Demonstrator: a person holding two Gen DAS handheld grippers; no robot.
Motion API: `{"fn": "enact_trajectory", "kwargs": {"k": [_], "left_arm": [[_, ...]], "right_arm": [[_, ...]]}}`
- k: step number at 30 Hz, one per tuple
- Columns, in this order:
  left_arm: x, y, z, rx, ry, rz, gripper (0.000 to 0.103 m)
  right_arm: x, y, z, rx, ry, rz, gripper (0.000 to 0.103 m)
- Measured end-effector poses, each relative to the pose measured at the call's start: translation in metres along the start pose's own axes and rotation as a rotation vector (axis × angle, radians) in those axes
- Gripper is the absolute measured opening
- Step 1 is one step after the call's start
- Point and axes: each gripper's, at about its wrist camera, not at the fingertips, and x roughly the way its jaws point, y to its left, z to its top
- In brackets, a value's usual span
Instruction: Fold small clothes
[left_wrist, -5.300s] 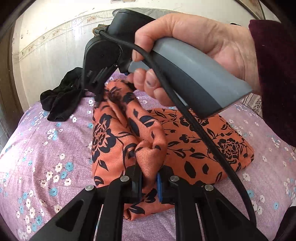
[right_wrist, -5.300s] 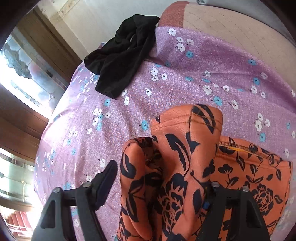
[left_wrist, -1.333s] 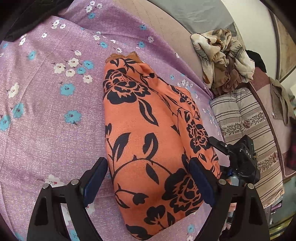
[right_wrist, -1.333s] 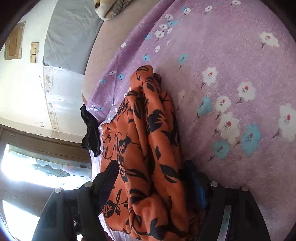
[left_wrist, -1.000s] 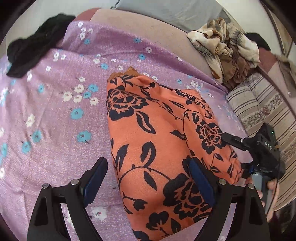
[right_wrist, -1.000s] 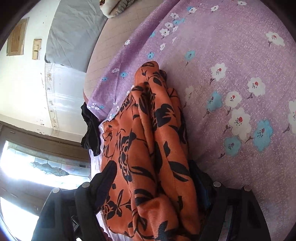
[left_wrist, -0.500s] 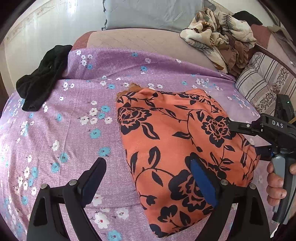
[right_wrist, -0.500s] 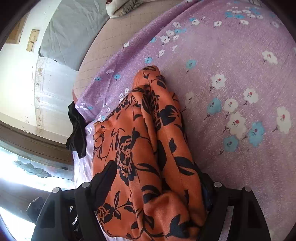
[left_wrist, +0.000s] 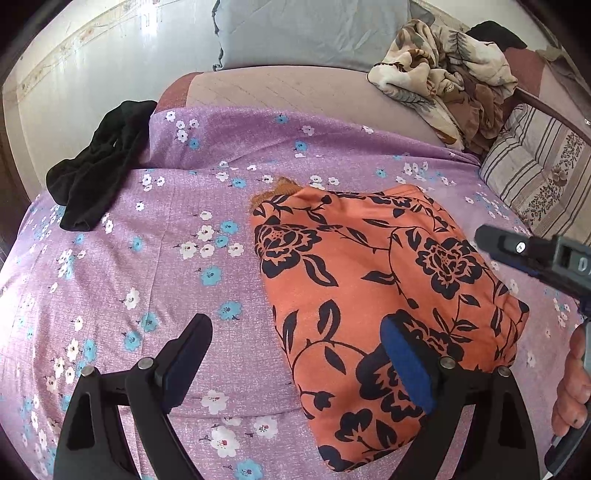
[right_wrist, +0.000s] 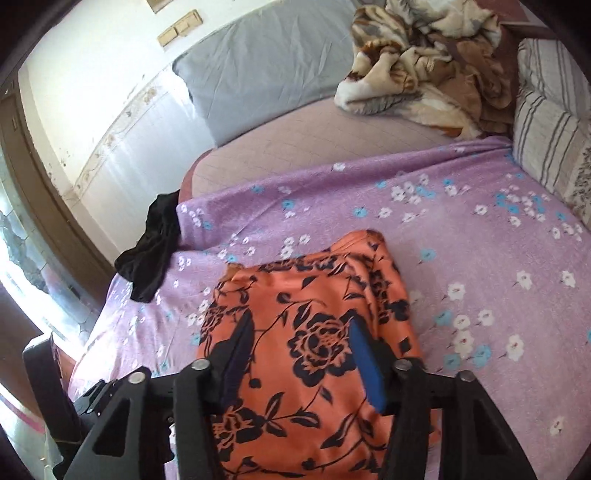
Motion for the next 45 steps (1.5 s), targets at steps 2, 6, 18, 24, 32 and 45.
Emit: {"fn": "enact_trajectory", "kwargs": {"k": [2, 6, 18, 24, 32, 45], "left_arm": [[0.002, 0.001, -0.001, 0.000, 0.006, 0.001, 0.092], [0.012, 0.001, -0.004, 0.008, 0.047, 0.020, 0.092], [-0.004, 0.028, 0.003, -0.135, 0.009, -0.067, 0.092], [0.019, 0.004, -0.007, -0.007, 0.082, -0.013, 0.093], [0.029, -0.002, -0.016, 0.030, 0.085, 0.036, 0.094], [0.029, -0.010, -0.021, 0.103, 0.101, 0.067, 0.094]], "right_arm": [[0.017, -0.005, -0.009, 0.023, 0.077, -0.007, 0.041], [0.059, -0.033, -0.030, 0.115, 0.264, -0.050, 0.037], [0.049, -0.010, -0.055, -0.007, 0.414, -0.024, 0.038], [0.040, -0.015, -0.075, 0.004, 0.433, 0.005, 0.038], [0.007, -0.045, -0.032, 0.167, 0.332, 0.144, 0.038], [0.012, -0.072, -0.024, 0.276, 0.248, 0.028, 0.029]]}}
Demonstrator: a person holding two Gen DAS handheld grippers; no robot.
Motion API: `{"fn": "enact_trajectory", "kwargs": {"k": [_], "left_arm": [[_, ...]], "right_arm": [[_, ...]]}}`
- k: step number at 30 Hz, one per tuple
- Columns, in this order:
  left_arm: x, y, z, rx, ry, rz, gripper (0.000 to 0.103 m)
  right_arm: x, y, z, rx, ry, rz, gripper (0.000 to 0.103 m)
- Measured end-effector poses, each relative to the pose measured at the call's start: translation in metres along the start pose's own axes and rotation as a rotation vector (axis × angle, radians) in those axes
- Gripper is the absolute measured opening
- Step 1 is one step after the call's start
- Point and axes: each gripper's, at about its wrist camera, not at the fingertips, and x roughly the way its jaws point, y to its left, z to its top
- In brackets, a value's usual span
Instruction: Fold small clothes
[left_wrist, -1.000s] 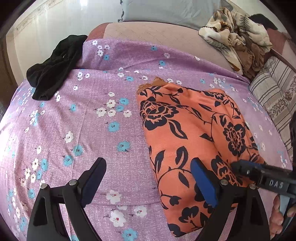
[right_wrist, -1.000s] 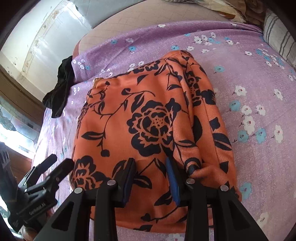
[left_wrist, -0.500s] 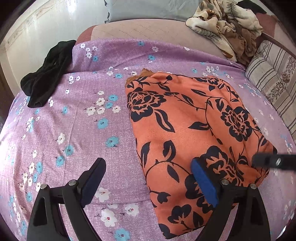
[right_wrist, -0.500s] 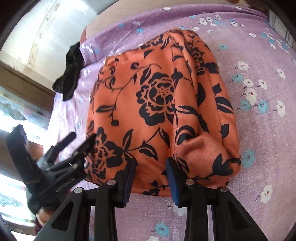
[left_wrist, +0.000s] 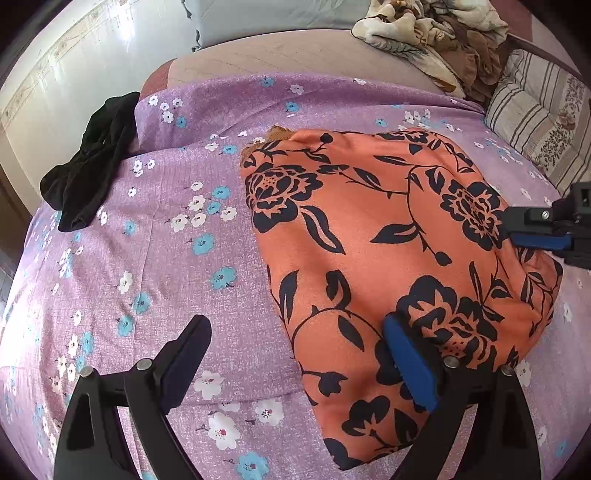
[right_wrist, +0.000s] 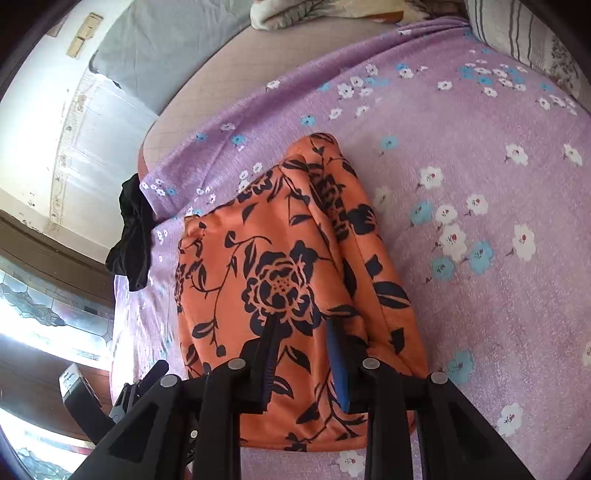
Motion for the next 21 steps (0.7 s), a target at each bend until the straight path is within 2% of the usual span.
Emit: {"fn": "enact_trajectory", "kwargs": {"k": [3, 6, 11, 14, 16, 21], "left_arm": [[-0.005, 0.001, 0.001, -0.012, 0.001, -0.003, 0.094], [-0.009, -0.003, 0.000, 0.022, -0.012, 0.026, 0.094], [-0.005, -0.007, -0.004, 0.030, -0.010, 0.032, 0.094], [-0.003, -0.004, -0.004, 0.033, -0.004, 0.014, 0.095], [-0.003, -0.004, -0.004, 0.035, -0.002, 0.013, 0.095], [-0.003, -0.007, -0.006, 0.045, -0.011, 0.028, 0.095]], "right_arm": [[0.022, 0.000, -0.001, -0.009, 0.045, -0.036, 0.028], [0.030, 0.009, 0.006, 0.005, 0.036, -0.049, 0.027], [0.026, 0.026, 0.021, -0.051, -0.102, -0.041, 0.028], [0.050, 0.008, 0.024, 0.026, -0.038, -0.030, 0.028], [0.042, 0.007, 0.027, 0.069, -0.042, -0.017, 0.028], [0.021, 0.025, 0.021, 0.022, -0.070, 0.011, 0.029]]}}
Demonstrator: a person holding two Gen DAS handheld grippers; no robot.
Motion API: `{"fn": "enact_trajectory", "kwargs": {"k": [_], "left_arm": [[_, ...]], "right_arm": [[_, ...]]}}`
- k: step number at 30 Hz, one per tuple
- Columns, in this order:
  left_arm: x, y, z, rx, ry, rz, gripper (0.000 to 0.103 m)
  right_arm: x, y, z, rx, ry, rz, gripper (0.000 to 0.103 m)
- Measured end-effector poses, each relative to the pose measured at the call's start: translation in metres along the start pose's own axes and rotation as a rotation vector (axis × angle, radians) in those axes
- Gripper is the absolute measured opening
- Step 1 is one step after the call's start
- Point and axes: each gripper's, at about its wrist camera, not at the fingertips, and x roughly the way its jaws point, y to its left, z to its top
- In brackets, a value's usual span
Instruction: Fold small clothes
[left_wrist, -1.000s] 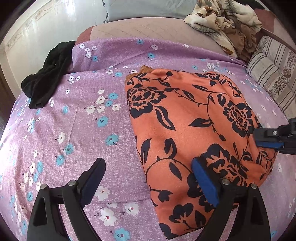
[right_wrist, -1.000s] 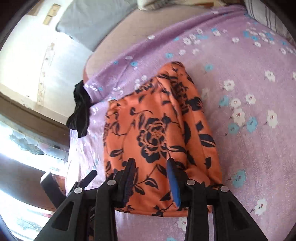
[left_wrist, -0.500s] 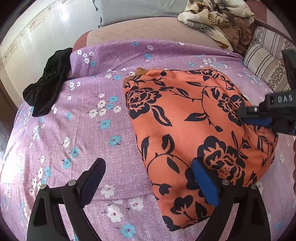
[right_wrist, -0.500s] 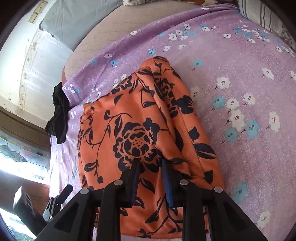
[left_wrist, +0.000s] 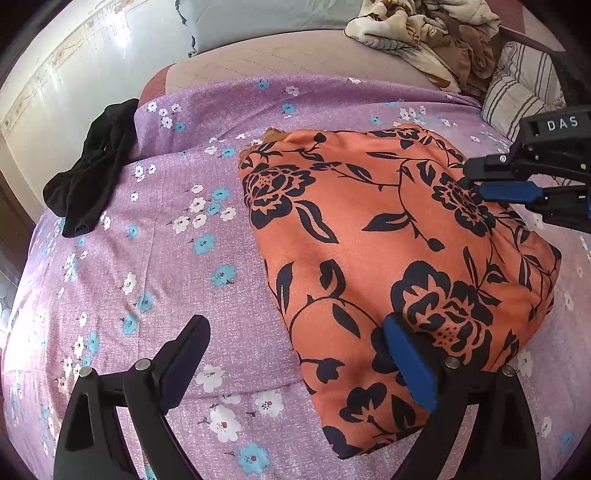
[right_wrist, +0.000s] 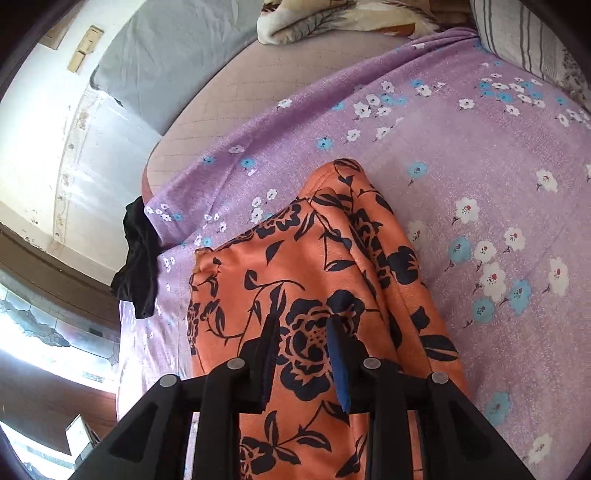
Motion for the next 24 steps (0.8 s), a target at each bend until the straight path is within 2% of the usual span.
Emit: {"fn": "enact_trajectory", "kwargs": {"k": [2, 3, 4, 9, 16, 24], "left_arm": [[0.000, -0.002, -0.001, 0.007, -0.003, 0.004, 0.095], [0.001, -0.003, -0.001, 0.010, -0.002, 0.007, 0.095], [0.000, -0.003, -0.002, 0.009, -0.008, 0.009, 0.095], [0.001, -0.002, -0.003, 0.004, -0.010, 0.013, 0.097], [0.001, -0.001, -0.003, -0.001, -0.010, 0.005, 0.098], [0.001, 0.000, -0.004, -0.001, -0.012, 0.003, 0.098]], "right_arm": [[0.010, -0.002, -0.004, -0.007, 0.046, -0.047, 0.032], [0.022, -0.007, -0.008, -0.003, 0.099, -0.088, 0.032], [0.029, -0.010, -0.011, -0.005, 0.107, -0.087, 0.032], [0.025, -0.002, -0.010, -0.031, 0.103, -0.106, 0.032], [0.026, -0.010, -0.008, -0.018, 0.117, -0.060, 0.032], [0.026, -0.008, -0.009, -0.053, 0.116, -0.061, 0.032]]}}
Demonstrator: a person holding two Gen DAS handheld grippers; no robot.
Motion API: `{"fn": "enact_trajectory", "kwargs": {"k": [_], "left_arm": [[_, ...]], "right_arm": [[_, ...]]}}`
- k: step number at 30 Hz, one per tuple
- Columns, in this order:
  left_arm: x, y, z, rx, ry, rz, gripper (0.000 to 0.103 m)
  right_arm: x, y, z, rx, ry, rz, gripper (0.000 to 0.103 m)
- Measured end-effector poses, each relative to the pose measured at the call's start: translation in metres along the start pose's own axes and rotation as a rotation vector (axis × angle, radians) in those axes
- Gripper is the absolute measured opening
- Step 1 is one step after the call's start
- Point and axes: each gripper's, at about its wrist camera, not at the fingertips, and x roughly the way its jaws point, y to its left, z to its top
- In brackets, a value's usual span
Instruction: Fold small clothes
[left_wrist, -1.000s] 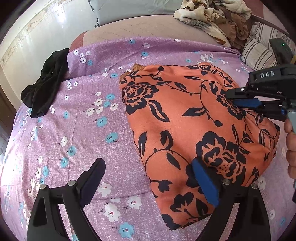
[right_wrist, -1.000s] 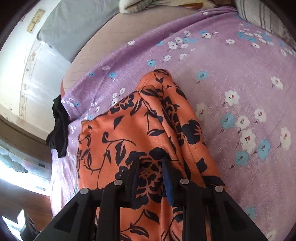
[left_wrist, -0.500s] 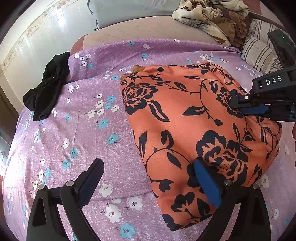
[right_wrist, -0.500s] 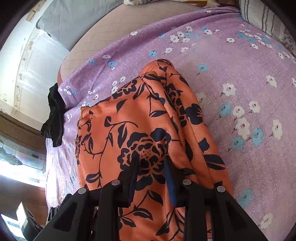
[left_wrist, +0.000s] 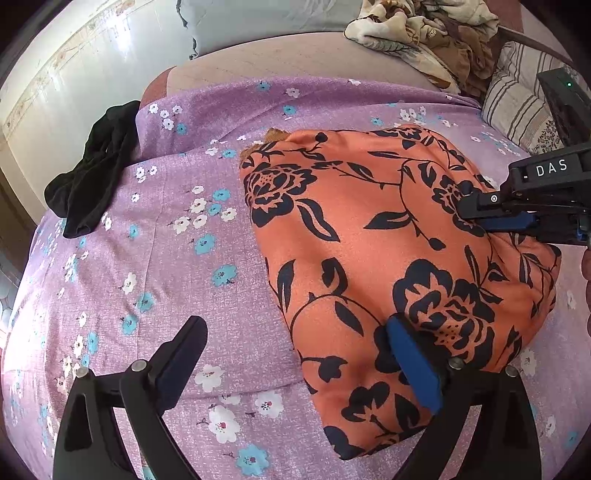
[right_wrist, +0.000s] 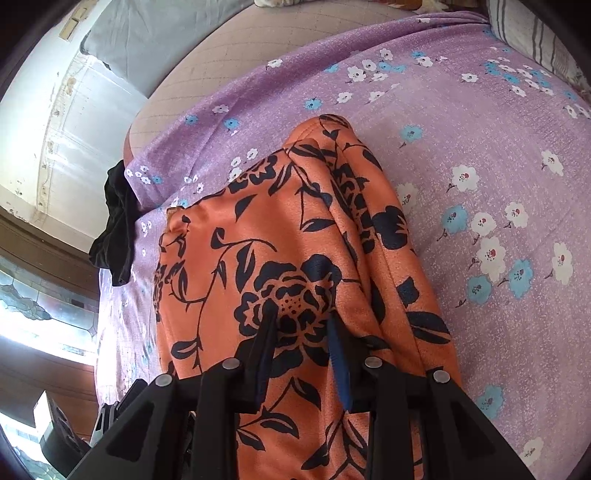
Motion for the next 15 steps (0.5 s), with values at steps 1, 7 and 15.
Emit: {"fn": "enact_trajectory", "kwargs": {"k": [1, 7, 15], "left_arm": [[0.0000, 0.0000, 0.0000, 0.000, 0.000, 0.000, 0.098], [0.0007, 0.0020, -0.0004, -0.010, 0.002, -0.006, 0.100], [0.0044, 0.0083, -0.0004, -0.050, 0.015, -0.028, 0.103]], "right_arm": [[0.0000, 0.0000, -0.0001, 0.000, 0.000, 0.002, 0.032], [-0.0014, -0.0018, -0.0005, 0.004, -0.002, 0.019, 0.032], [-0.0033, -0.0044, -0.0010, -0.013, 0.000, 0.030, 0.032]]}}
